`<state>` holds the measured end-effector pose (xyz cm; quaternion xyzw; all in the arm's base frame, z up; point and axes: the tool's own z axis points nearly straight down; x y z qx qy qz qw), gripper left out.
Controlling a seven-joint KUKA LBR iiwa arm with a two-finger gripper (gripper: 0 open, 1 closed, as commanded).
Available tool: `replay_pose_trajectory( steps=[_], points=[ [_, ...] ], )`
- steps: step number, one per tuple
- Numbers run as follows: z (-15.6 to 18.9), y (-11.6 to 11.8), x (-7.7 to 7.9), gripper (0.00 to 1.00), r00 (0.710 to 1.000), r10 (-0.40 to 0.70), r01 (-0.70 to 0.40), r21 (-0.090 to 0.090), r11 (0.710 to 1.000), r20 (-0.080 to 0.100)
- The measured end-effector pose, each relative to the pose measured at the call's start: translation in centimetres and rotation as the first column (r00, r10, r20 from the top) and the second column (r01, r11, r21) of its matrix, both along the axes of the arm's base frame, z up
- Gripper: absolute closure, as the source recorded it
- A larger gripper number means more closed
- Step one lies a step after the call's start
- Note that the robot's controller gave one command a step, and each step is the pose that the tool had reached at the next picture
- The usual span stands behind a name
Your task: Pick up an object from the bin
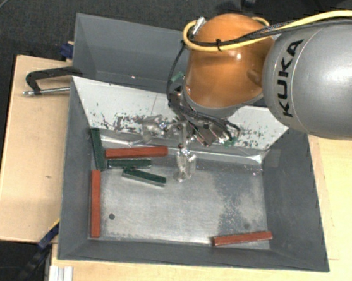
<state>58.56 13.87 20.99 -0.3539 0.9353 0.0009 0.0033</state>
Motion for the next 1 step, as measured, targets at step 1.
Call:
replay_pose_trajectory(
  steps=[1],
  points=[
    [-10.10,3.17,1.40,0.00,0.984,-0.176,0.176,-0.003,0.984,-0.010]
  ],
)
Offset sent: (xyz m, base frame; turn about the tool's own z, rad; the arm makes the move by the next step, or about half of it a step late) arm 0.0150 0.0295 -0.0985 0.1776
